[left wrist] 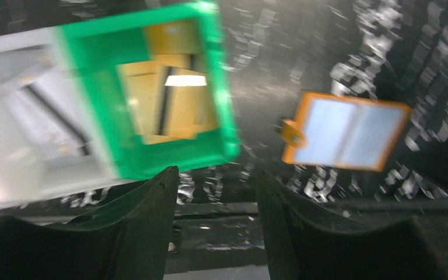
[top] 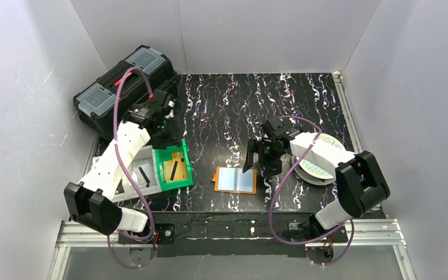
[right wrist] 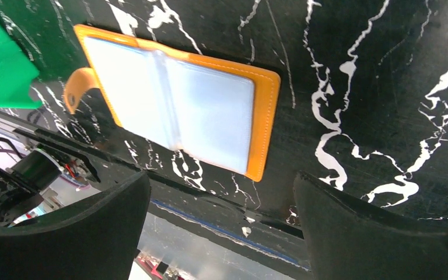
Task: Take the credit cards out of the card holder
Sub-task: Place the credit card in the storage box, then close the card holder at the center of the board.
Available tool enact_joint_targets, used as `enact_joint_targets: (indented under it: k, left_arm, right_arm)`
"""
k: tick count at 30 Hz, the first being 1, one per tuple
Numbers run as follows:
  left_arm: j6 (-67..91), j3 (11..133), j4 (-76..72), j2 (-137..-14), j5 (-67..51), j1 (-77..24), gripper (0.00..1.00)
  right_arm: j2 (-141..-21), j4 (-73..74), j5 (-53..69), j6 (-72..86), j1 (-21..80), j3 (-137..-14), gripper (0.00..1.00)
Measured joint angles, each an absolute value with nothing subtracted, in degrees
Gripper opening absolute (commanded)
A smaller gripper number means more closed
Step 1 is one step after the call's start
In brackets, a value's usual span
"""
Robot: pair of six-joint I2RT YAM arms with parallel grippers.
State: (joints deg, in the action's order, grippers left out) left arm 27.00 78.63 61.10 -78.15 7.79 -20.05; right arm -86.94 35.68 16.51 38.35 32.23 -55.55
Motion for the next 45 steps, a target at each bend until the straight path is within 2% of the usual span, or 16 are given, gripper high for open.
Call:
enact_joint_targets:
  k: [9,18,28,32,40,45]
  left_arm:
    - [30.94,79.46,51.77,-88.79,-4.34,-36.18,0.51]
    - [30.61,78.41,48.14,-100.09,-5.37,-42.35,0.52]
    - [30.41,76.95,46.83,-104.40,-2.96,-44.01,0.50]
    - [30.44,76.03,46.30,-105.49,-2.22,-43.99,0.46]
    - [30.98,73.28,44.91,-108.44,-1.96,-43.99,0.25]
    - [31.53,73.08,44.60,-108.44,-2.04,-43.99,0.17]
  right_arm:
    - [-86.48,32.34,16.86,40.69,31.09,-49.89,0.98]
    - [-85.86,29.76,17.30,42.70,30.39,-46.15,0.93]
    - [-86.06,27.11,18.87,43.79,30.37,-45.10,0.90]
    - [-86.80,26.24,19.86,44.36,30.39,-45.08,0.89]
    - [-87.77,23.88,23.09,45.43,30.22,-44.16,0.83]
    - [-88.62,21.93,25.82,46.57,30.11,-43.48,0.82]
